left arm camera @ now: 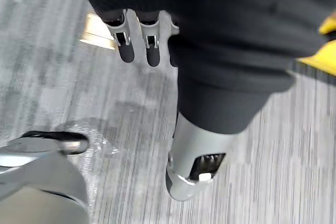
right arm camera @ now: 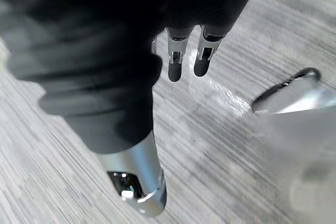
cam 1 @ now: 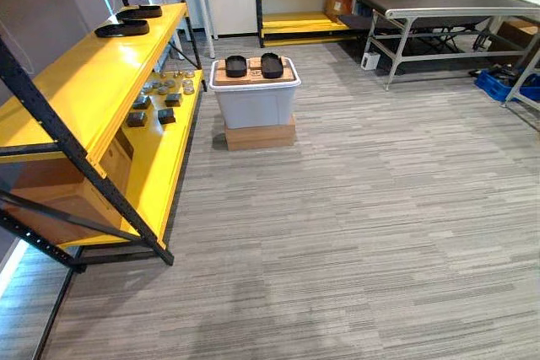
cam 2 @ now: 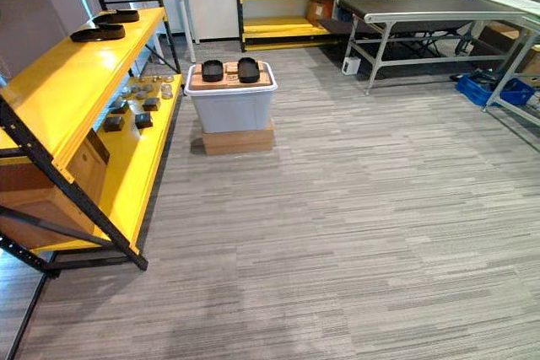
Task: Walk over and take plastic housings, then place them on the shelf
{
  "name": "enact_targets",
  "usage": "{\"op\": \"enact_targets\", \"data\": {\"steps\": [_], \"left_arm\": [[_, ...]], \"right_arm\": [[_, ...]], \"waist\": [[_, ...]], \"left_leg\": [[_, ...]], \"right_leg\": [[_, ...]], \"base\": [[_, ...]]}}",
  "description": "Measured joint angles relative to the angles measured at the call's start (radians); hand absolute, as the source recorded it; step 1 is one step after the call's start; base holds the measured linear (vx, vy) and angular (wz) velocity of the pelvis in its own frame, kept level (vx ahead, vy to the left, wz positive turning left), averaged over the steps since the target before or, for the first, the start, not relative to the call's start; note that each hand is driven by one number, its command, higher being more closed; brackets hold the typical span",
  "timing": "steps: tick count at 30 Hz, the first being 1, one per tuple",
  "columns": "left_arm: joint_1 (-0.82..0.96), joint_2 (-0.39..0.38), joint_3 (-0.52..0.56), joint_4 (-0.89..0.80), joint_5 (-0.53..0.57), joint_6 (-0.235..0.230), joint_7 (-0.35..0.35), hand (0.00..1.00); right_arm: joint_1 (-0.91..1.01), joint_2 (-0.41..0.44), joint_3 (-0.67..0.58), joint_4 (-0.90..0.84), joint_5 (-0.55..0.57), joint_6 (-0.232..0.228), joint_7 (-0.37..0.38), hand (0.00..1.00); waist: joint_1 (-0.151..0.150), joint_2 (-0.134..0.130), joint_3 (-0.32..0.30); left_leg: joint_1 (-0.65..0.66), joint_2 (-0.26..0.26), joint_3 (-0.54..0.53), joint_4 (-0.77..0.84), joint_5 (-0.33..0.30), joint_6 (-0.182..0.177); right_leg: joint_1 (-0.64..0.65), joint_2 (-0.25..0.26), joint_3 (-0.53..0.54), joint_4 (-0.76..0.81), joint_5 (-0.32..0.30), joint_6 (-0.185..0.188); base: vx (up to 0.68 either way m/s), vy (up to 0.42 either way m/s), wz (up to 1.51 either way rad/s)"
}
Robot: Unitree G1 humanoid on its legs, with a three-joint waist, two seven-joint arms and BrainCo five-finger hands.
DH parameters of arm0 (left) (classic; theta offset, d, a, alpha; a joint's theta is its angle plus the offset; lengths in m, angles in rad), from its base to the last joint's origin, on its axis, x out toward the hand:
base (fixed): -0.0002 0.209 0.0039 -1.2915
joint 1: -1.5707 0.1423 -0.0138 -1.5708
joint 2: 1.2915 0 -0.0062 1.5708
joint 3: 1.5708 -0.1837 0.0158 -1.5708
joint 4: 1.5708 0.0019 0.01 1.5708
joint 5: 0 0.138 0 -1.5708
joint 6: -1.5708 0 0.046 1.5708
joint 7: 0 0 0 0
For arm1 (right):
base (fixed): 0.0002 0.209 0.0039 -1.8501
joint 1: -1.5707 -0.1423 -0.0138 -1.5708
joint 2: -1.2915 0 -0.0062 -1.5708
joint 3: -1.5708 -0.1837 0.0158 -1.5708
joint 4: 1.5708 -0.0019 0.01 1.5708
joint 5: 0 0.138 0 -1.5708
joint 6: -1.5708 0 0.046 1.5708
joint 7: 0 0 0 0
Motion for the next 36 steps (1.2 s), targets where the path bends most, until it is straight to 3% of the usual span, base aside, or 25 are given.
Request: {"op": "enact_targets", "data": {"steps": [2,3,4,5,6,7,8,11,12,14,16,18,19,21,23,24,25,26,27,29,30,32,34,35,36], "left_arm": [[-0.042,0.001,-0.001,0.000,0.000,-0.002,0.001,0.00],[-0.075,0.004,-0.002,-0.001,0.001,-0.003,0.001,0.00],[-0.094,0.004,-0.004,-0.001,0.001,-0.005,0.001,0.00],[-0.106,-0.013,0.001,-0.001,0.002,-0.008,0.001,0.00],[-0.111,-0.020,0.003,-0.003,0.003,-0.010,-0.001,0.00],[-0.115,-0.034,0.045,-0.009,0.004,-0.010,-0.002,0.00],[-0.102,-0.051,0.091,-0.024,0.005,-0.009,-0.001,0.00],[-0.069,-0.078,0.185,-0.064,0.005,-0.010,0.002,0.00],[-0.061,-0.079,0.200,-0.069,0.005,-0.010,0.002,0.00],[-0.030,-0.081,0.200,-0.067,0.004,-0.006,0.006,0.00],[0.025,-0.091,0.195,-0.058,0.003,-0.002,0.005,0.00],[0.071,-0.102,0.191,-0.053,0.000,0.005,0.000,0.00],[0.098,-0.109,0.186,-0.046,0.000,0.006,0.001,0.00],[0.113,-0.107,0.152,-0.028,0.001,0.008,0.003,0.00],[0.097,-0.109,0.133,-0.018,0.001,0.005,0.002,0.00],[0.100,-0.102,0.132,-0.008,0.001,0.005,0.003,0.00],[0.105,-0.081,0.124,0.000,0.001,0.006,0.003,0.00],[0.105,-0.073,0.120,0.000,0.002,0.007,0.002,0.00],[0.094,-0.056,0.112,-0.001,0.002,0.008,0.002,0.00],[0.075,-0.046,0.080,-0.002,0.001,0.010,0.006,0.00],[0.062,-0.047,0.065,-0.004,0.000,0.010,0.007,0.00],[0.015,-0.039,0.057,-0.022,-0.008,0.002,0.007,0.00],[-0.028,-0.042,0.055,-0.022,-0.009,0.002,0.008,0.00],[-0.047,-0.043,0.048,-0.021,-0.009,-0.001,0.008,0.00],[-0.061,-0.053,0.047,-0.017,-0.009,-0.002,0.010,0.00]], "right_arm": [[0.003,-0.005,-0.001,-0.002,0.002,0.000,0.000,0.00],[0.019,-0.005,-0.001,-0.004,0.001,-0.001,0.002,0.00],[0.047,-0.007,-0.003,-0.011,0.001,-0.001,0.002,0.00],[0.073,-0.018,-0.027,-0.013,0.001,-0.001,0.002,0.00],[0.072,-0.015,-0.054,-0.016,0.001,-0.002,0.001,0.00],[0.084,0.000,-0.106,-0.027,0.001,-0.002,0.004,0.00],[0.105,0.005,-0.121,-0.038,0.001,-0.001,0.004,0.00],[0.128,0.021,-0.122,-0.052,0.002,-0.001,0.004,0.00],[0.122,0.032,-0.121,-0.060,0.002,-0.001,0.002,0.00],[0.099,0.036,-0.121,-0.063,0.002,0.000,0.000,0.00],[0.053,0.030,-0.121,-0.061,0.002,0.001,-0.006,0.00],[0.002,0.023,-0.122,-0.053,0.002,-0.001,-0.006,0.00],[-0.021,0.015,-0.117,-0.043,0.002,-0.003,-0.007,0.00],[-0.015,0.015,-0.065,-0.042,0.001,-0.004,-0.014,0.00],[-0.015,0.019,-0.022,-0.033,0.001,-0.002,-0.011,0.00],[-0.008,0.028,-0.022,-0.031,0.000,-0.003,-0.011,0.00],[0.003,0.042,-0.020,-0.030,-0.001,-0.003,-0.012,0.00],[0.009,0.047,-0.019,-0.027,-0.002,-0.003,-0.012,0.00],[0.021,0.054,0.002,-0.013,-0.003,-0.003,-0.011,0.00],[0.028,0.056,0.042,0.001,-0.006,-0.003,-0.006,0.00],[0.040,0.053,0.076,0.000,-0.010,-0.003,-0.004,0.00],[0.052,0.056,0.098,0.000,-0.017,-0.003,-0.001,0.00],[0.069,0.049,0.097,-0.003,-0.025,-0.003,-0.002,0.00],[0.084,0.045,0.095,-0.003,-0.025,-0.003,-0.004,0.00],[0.107,0.041,0.078,0.001,-0.026,-0.003,-0.005,0.00]], "waist": [[-0.021,0.028,0.010],[-0.037,0.027,0.013],[-0.047,0.011,0.005],[-0.060,0.021,0.001],[-0.055,0.035,0.006],[-0.055,0.027,0.007],[-0.056,0.025,0.012],[-0.051,0.012,0.020],[-0.039,0.000,0.026],[-0.007,-0.012,0.033],[0.035,-0.022,0.039],[0.061,-0.038,0.044],[0.068,-0.036,0.042],[0.092,-0.036,0.018],[0.085,-0.046,0.012],[0.081,-0.059,0.013],[0.079,-0.093,0.012],[0.076,-0.102,0.012],[0.062,-0.107,0.021],[0.057,-0.110,0.028],[0.055,-0.082,0.038],[0.031,-0.064,0.033],[0.015,-0.066,0.035],[0.002,-0.074,0.035],[-0.012,-0.077,0.030]], "left_leg": [[0.056,0.058,-0.012,-0.052,-0.003,-0.012],[0.069,0.082,-0.040,-0.050,-0.004,-0.025],[0.078,0.087,-0.066,-0.026,-0.020,-0.059],[0.087,0.110,-0.104,0.040,-0.040,-0.093],[0.073,0.126,-0.115,0.097,-0.029,-0.107],[0.029,0.120,-0.129,0.259,0.045,-0.156],[-0.019,0.115,-0.150,0.452,0.152,-0.173],[-0.193,0.152,-0.149,0.899,0.196,-0.243],[-0.263,0.175,-0.105,0.998,0.187,-0.225],[-0.390,0.214,-0.014,1.064,0.128,-0.135],[-0.522,0.179,0.018,0.907,0.067,-0.125],[-0.581,0.108,-0.013,0.545,0.071,-0.132],[-0.597,0.085,-0.045,0.301,0.157,-0.136],[-0.602,0.055,-0.053,0.319,0.274,-0.119],[-0.585,0.017,-0.096,0.339,0.264,-0.060],[-0.534,0.001,-0.089,0.332,0.302,-0.027],[-0.468,-0.024,-0.078,0.331,0.258,-0.026],[-0.434,-0.033,-0.079,0.328,0.234,-0.016],[-0.353,-0.037,-0.092,0.307,0.201,-0.002],[-0.193,-0.034,-0.093,0.209,0.187,0.001],[-0.076,-0.001,-0.095,0.114,0.187,0.001],[0.036,0.069,-0.113,0.025,0.155,-0.027],[0.073,0.097,-0.130,-0.006,0.127,-0.045],[0.100,0.101,-0.145,-0.032,0.114,-0.054],[0.122,0.106,-0.168,-0.045,0.109,-0.055]], "right_leg": [[-0.083,0.055,-0.032,-0.091,0.022,-0.034],[-0.137,0.082,-0.028,-0.189,0.082,-0.066],[-0.160,0.097,0.024,-0.322,0.213,-0.067],[-0.134,0.110,0.030,-0.312,0.321,-0.146],[-0.127,0.120,0.027,-0.281,0.299,-0.159],[-0.085,0.114,0.025,-0.255,0.237,-0.172],[0.004,0.113,0.025,-0.274,0.197,-0.184],[0.218,0.135,0.029,-0.367,0.154,-0.213],[0.290,0.139,0.052,-0.412,0.140,-0.213],[0.407,0.142,0.097,-0.502,0.130,-0.202],[0.481,0.122,0.158,-0.548,0.108,-0.197],[0.517,0.081,0.214,-0.558,0.069,-0.174],[0.551,0.063,0.242,-0.575,0.041,-0.163],[0.574,0.036,0.282,-0.570,0.017,-0.155],[0.520,0.020,0.295,-0.411,0.014,-0.149],[0.477,0.010,0.292,-0.238,0.018,-0.118],[0.425,-0.015,0.286,-0.036,0.061,-0.002],[0.394,-0.022,0.287,0.066,0.118,0.094],[0.320,-0.035,0.277,0.268,0.233,0.194],[0.220,-0.111,0.145,0.442,0.138,0.065],[0.175,-0.122,0.072,0.405,0.069,-0.021],[0.031,-0.061,0.035,0.155,0.023,-0.034],[-0.045,-0.043,0.056,-0.097,0.074,-0.008],[-0.062,-0.055,0.066,-0.250,0.202,0.005],[-0.065,-0.055,0.063,-0.229,0.278,-0.032]], "base": [[0.47,-0.062,0.33],[0.74,-0.160,0.61],[0.95,-0.239,0.84],[0.74,-0.207,0.54],[0.78,-0.203,0.41],[0.76,-0.186,0.23],[0.75,-0.192,0.37],[0.64,-0.175,0.36],[0.62,-0.157,0.16],[0.48,-0.085,-0.31],[0.59,-0.006,-0.85],[0.48,0.103,-0.93],[0.40,0.140,-0.68],[0.64,0.219,-0.53],[0.71,0.228,-0.07],[0.64,0.174,0.02],[0.77,0.190,0.04],[0.62,0.083,0.19],[0.62,0.034,0.19],[0.62,0.011,0.05],[0.59,-0.035,-0.01],[0.62,-0.124,0.18],[0.64,-0.268,0.39],[0.70,-0.330,0.60],[0.73,-0.346,0.41]]}}
